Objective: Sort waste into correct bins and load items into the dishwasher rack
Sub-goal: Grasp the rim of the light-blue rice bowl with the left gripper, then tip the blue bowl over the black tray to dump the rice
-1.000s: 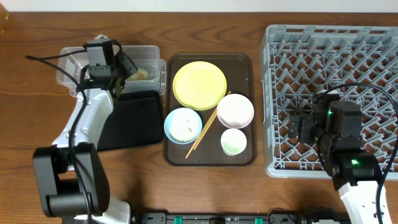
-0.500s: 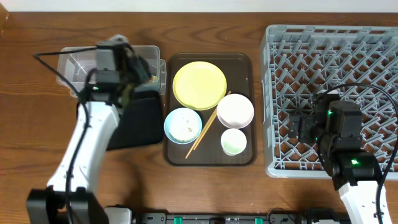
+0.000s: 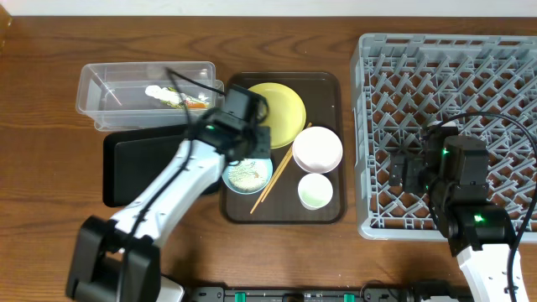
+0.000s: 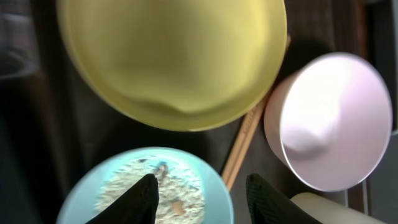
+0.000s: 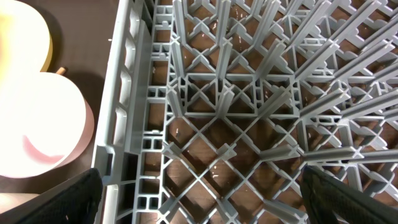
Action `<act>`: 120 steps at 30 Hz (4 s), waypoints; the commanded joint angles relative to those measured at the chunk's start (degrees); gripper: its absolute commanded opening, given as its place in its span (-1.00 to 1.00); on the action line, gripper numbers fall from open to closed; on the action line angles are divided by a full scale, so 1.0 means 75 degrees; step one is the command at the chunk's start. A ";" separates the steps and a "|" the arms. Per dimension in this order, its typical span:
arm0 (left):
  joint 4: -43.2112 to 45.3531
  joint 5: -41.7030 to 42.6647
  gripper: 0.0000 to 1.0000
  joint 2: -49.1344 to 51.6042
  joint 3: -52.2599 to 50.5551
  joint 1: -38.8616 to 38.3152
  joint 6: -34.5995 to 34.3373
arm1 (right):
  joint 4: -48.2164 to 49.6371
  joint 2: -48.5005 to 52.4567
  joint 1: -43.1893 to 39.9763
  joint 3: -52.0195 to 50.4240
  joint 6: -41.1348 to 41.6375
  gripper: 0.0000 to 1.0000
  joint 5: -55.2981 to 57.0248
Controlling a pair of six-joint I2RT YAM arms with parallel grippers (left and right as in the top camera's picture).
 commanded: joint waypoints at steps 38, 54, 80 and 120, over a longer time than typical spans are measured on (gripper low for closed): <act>-0.0819 -0.0291 -0.88 -0.0341 -0.0006 -0.0740 0.0017 | 0.0012 -0.0017 0.0105 0.0163 0.0105 0.98 -0.0026; -0.1539 0.3602 -0.88 -0.0889 -0.0047 0.3246 0.2177 | -0.0012 -0.0020 0.0105 0.0163 0.0105 0.99 -0.0026; -0.2780 1.0844 -0.88 0.2649 -0.0064 0.7338 0.3002 | -0.0012 -0.0017 0.0105 0.0163 0.0105 0.99 -0.0026; -0.0973 1.0844 -0.88 0.2652 -0.0064 0.7475 0.0944 | -0.0096 -0.0017 0.0105 0.0163 0.0102 0.98 -0.0023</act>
